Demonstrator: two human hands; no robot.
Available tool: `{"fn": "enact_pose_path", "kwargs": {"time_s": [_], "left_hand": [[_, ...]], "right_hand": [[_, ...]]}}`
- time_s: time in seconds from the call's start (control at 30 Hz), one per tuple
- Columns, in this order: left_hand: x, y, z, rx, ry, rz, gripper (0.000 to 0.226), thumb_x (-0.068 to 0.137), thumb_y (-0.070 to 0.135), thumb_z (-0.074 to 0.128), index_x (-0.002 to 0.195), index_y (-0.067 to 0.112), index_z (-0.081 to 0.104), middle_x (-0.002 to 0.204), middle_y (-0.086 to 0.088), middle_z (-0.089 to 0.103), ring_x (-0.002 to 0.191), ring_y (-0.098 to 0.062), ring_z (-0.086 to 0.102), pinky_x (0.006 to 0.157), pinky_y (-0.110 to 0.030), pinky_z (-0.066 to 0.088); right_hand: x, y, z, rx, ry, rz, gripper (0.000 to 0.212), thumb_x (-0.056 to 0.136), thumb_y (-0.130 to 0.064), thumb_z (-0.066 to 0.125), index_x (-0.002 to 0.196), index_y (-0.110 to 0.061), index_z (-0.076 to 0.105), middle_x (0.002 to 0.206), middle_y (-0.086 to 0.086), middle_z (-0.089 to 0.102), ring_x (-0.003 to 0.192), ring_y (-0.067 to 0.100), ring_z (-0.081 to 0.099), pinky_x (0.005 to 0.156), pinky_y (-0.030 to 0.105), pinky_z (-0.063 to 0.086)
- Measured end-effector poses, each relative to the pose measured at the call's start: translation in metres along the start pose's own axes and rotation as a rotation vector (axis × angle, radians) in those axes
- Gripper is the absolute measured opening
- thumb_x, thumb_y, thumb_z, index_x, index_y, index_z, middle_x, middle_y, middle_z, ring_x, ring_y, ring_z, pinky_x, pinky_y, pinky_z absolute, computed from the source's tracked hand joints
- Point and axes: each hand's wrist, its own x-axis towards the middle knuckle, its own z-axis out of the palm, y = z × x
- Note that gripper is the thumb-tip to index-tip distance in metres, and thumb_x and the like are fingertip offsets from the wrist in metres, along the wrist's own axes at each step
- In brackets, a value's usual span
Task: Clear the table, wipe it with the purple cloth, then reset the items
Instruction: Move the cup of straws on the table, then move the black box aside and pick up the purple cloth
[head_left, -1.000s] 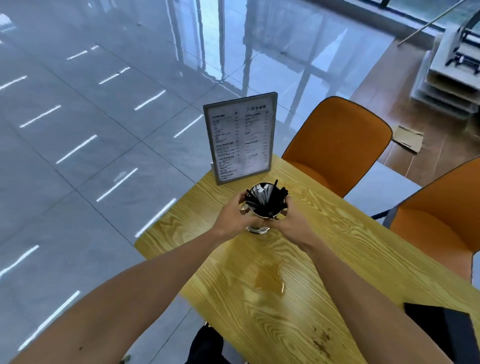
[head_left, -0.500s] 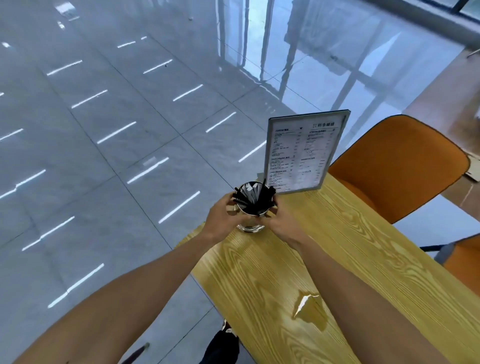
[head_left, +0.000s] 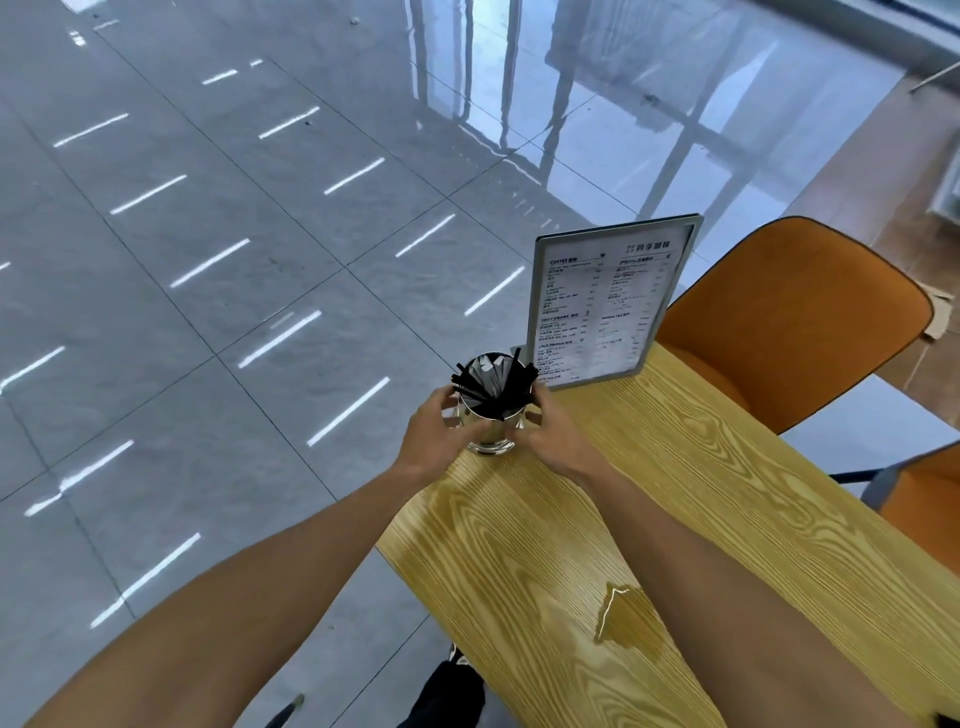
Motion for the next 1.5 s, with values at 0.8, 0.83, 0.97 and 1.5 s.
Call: {"fn": "enact_pose_path", "kwargs": {"time_s": [0.8, 0.83, 0.97, 1.5], "left_hand": [[-0.108, 0.081, 0.243, 0.853, -0.634, 0.478, 0.078, 0.091, 0.056, 0.061, 0.15, 0.011, 0.039, 0.153, -0.01, 0.043, 0.141, -0.027, 0.039, 0.114, -0.042, 0.036], [-0.12, 0.085, 0.257, 0.86, -0.657, 0.511, 0.079, 0.091, 0.058, 0.06, 0.151, 0.012, 0.039, 0.154, -0.01, 0.043, 0.141, -0.027, 0.039, 0.113, -0.043, 0.037], [-0.17, 0.095, 0.31, 0.878, -0.752, 0.64, 0.077, 0.093, 0.055, 0.059, 0.152, 0.01, 0.036, 0.155, -0.009, 0.041, 0.143, -0.025, 0.035, 0.114, -0.042, 0.035], [-0.338, 0.089, 0.449, 0.834, -0.902, 0.766, 0.065, 0.095, 0.044, 0.062, 0.146, 0.009, 0.044, 0.15, -0.009, 0.046, 0.139, -0.024, 0.04, 0.11, -0.034, 0.034]], "right_hand": [[-0.278, 0.126, -0.155, -0.613, 0.452, 0.475, 0.067, 0.1, -0.05, 0.051, 0.158, -0.023, 0.031, 0.165, 0.009, 0.028, 0.153, 0.031, 0.022, 0.123, 0.051, 0.019], [-0.298, 0.132, -0.162, -0.604, 0.491, 0.488, 0.066, 0.1, -0.049, 0.051, 0.158, -0.023, 0.031, 0.165, 0.008, 0.029, 0.152, 0.03, 0.023, 0.123, 0.051, 0.021], [-0.376, 0.158, -0.179, -0.566, 0.611, 0.53, 0.067, 0.101, -0.048, 0.051, 0.158, -0.021, 0.03, 0.164, 0.009, 0.029, 0.152, 0.031, 0.024, 0.123, 0.05, 0.02], [-0.587, 0.261, -0.162, -0.153, 0.918, 0.661, 0.071, 0.095, -0.038, 0.064, 0.156, -0.015, 0.035, 0.154, 0.009, 0.041, 0.139, 0.029, 0.042, 0.111, 0.044, 0.043]]}}
